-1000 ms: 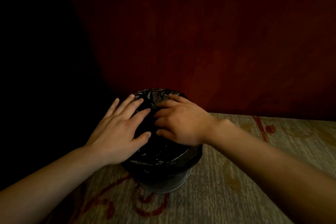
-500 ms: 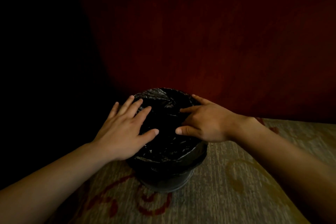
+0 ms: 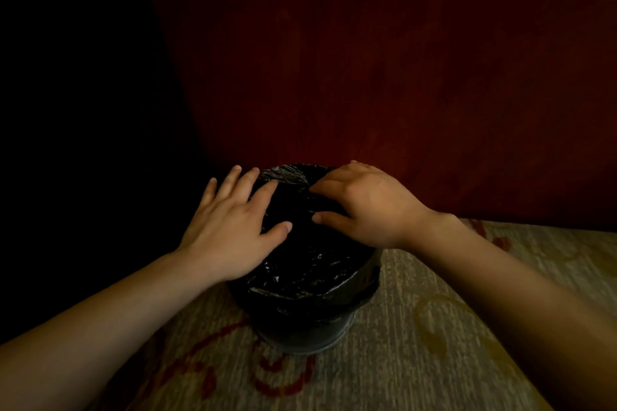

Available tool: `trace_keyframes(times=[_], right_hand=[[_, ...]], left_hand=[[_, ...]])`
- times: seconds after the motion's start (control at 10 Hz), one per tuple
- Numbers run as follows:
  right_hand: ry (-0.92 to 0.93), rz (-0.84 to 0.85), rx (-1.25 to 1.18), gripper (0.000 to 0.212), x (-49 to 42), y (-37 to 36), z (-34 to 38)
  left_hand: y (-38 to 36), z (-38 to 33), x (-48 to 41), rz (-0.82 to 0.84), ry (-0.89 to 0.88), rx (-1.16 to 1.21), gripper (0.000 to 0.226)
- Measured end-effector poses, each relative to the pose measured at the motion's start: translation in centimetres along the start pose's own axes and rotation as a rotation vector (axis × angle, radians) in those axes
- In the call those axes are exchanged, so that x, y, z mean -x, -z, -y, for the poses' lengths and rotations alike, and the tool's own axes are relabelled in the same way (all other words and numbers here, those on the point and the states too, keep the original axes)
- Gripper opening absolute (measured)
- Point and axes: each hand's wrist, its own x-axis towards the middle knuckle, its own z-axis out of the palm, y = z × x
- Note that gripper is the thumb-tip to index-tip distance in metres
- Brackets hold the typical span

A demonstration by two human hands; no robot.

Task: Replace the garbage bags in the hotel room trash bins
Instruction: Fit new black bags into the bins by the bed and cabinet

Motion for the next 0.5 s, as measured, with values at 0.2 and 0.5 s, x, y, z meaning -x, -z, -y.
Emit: trace_keyframes(times=[0.2, 0.5], right_hand=[[-0.053, -0.04, 0.029, 0.059, 0.0, -0.1, 0.4], [-0.15, 0.0, -0.038, 0.067, -0.5, 3.4, 1.4]], left_hand=[[0.3, -0.3, -0.6, -0.051, 0.035, 0.003, 0.076], [3.4, -0.5, -2.0, -0.034, 0.049, -0.008, 0.078]])
